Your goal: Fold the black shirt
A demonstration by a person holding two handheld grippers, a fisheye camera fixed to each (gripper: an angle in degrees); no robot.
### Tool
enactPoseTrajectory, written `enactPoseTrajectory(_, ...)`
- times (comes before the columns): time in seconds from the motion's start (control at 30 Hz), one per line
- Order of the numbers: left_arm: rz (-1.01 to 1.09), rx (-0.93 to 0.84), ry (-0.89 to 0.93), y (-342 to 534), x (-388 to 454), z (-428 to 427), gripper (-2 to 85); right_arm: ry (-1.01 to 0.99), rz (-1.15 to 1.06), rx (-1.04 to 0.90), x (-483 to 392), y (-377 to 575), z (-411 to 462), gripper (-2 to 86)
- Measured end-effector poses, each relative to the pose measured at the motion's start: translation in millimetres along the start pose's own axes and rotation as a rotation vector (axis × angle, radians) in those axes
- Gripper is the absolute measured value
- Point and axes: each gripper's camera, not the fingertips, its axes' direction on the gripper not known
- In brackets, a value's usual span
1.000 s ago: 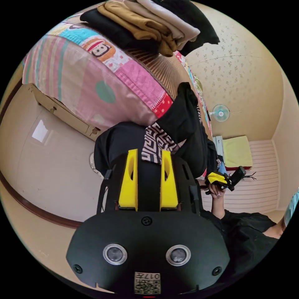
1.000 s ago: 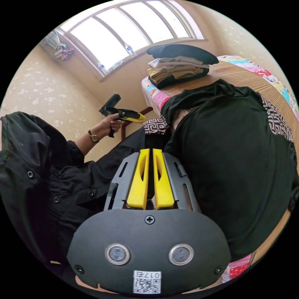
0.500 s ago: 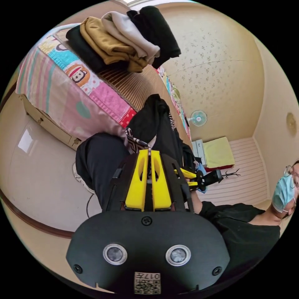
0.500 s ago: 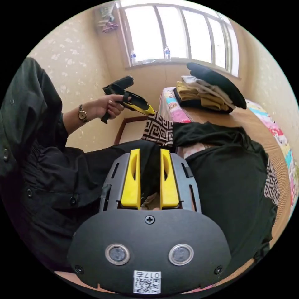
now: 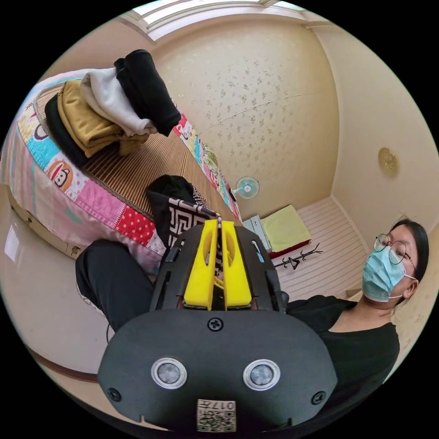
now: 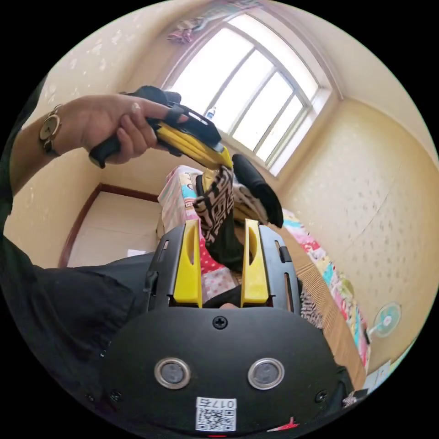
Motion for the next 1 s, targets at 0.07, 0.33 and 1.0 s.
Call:
enactPoseTrajectory(0.07,0.005,0.013,0.022,-4,3,-2,-0.6,-0.011,-0.035,0.034,-6,-11,-1,11.4)
enactPoseTrajectory(0.33,0.026,0.159,0.011,-24,22,-37,-0.6,0.054,0.052,0.128,24,-44,10,3.0)
enactPoseTrajectory(1.0,0.182,-0.173,-0.067,-65,72,221,6.9,0.187,1.381,0.027,517,332,42,2.1)
